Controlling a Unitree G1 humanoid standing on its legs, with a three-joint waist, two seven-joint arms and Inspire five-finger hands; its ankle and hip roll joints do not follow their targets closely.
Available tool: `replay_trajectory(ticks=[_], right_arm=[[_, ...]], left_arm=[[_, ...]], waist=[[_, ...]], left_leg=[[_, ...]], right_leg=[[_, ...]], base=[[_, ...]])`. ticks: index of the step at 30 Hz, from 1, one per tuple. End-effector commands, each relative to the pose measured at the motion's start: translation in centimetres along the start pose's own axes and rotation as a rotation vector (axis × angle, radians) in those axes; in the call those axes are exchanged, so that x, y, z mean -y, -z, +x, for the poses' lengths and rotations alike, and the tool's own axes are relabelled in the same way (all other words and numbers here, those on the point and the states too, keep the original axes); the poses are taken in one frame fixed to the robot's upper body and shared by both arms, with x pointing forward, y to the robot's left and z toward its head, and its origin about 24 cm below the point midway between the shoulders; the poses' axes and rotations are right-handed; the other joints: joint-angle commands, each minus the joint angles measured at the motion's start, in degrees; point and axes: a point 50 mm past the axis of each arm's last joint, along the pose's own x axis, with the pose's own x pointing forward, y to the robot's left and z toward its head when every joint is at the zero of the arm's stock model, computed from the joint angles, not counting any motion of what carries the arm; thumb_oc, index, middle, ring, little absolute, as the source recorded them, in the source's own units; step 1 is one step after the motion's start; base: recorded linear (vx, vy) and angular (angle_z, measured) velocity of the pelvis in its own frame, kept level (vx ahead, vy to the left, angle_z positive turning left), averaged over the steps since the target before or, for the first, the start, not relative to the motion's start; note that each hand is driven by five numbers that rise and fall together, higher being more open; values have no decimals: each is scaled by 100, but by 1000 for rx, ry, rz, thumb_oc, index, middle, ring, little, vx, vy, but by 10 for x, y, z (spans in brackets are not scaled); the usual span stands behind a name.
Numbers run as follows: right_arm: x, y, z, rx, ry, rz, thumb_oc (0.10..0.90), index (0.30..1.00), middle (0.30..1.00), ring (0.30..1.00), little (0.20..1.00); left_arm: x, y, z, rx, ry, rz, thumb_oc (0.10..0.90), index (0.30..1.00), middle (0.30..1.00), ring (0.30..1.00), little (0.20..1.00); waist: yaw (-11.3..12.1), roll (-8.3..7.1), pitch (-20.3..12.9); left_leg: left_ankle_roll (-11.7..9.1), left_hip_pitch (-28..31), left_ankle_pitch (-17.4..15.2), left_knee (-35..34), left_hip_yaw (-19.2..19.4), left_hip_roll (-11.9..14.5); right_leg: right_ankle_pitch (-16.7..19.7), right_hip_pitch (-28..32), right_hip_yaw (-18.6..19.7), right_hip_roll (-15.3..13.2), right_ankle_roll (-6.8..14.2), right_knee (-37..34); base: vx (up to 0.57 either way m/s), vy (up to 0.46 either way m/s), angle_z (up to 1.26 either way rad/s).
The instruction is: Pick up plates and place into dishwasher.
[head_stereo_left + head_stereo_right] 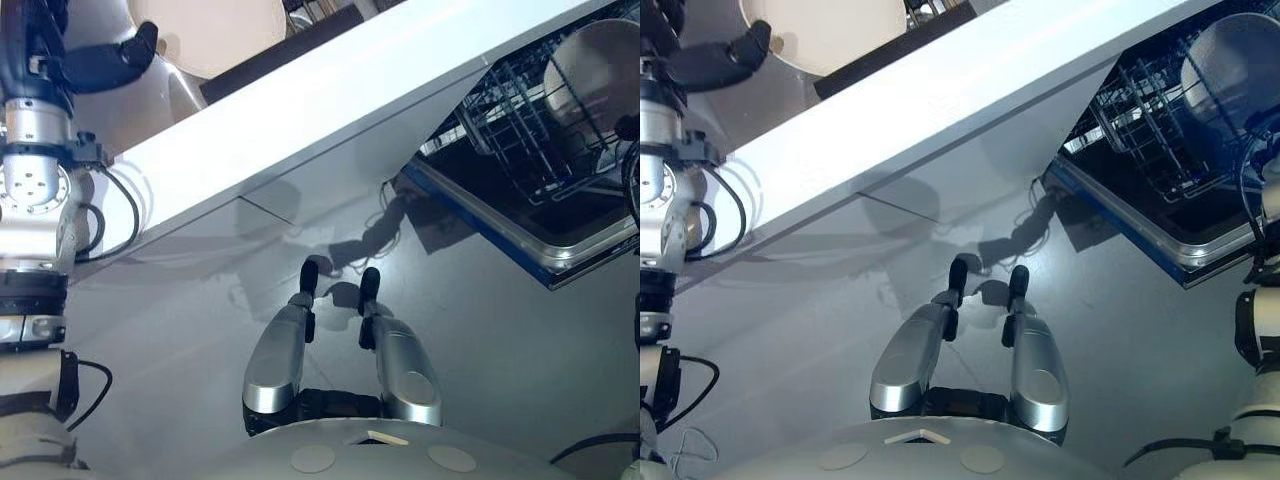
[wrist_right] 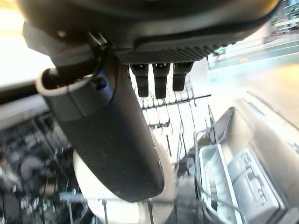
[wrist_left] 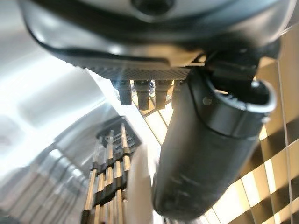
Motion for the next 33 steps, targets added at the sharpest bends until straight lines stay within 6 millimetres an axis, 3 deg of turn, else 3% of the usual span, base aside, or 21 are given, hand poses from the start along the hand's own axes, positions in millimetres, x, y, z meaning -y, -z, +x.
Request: replay_trajectory(ticks=[1, 16, 22, 26, 33], right_arm=[[23, -8, -1, 137, 123, -59, 800, 900, 900, 900, 900], [-2, 19, -18, 174, -22, -47, 800, 900, 900, 900, 900], [-14, 3, -33, 281, -8, 158, 800, 900, 900, 900, 900], [-21, -8, -58, 443, -25, 293, 800, 900, 900, 900, 900], [-48, -5, -104, 548, -211, 440, 800, 900, 900, 900, 900]], left_arm=[[-21, -12, -6, 95, -77, -20, 800, 900, 900, 900, 900], [-14, 16, -29, -21, -15, -30, 800, 900, 900, 900, 900], [-8, 21, -36, -33, -5, -24, 800, 900, 900, 900, 900], [-8, 26, -42, -44, -29, 13, 800, 900, 900, 900, 900], [-9, 36, -50, -134, -42, 85, 800, 900, 900, 900, 900]], waist=[[12, -245, -978], [-66, -289, -1829], [-160, -270, -2062], [-310, -247, -2332], [-546, -187, -2674]], left_leg=[[235, 36, -276, -106, 100, -248], [250, 985, -427, -509, 196, -274], [263, 1206, -487, -653, 238, -260], [295, 1284, -517, -746, 328, -267], [363, 1459, -608, -904, 520, -302]], right_leg=[[-577, -156, -210, 117, 221, 618], [-598, 741, -263, 88, 310, 217], [-662, 897, -263, 71, 334, 163], [-679, 920, -190, 62, 375, 121], [-663, 950, -36, 60, 449, 58]], base=[[55, 7, -8], [58, 19, -6], [-70, 63, -3], [-136, 79, -3], [-64, 83, -12]])
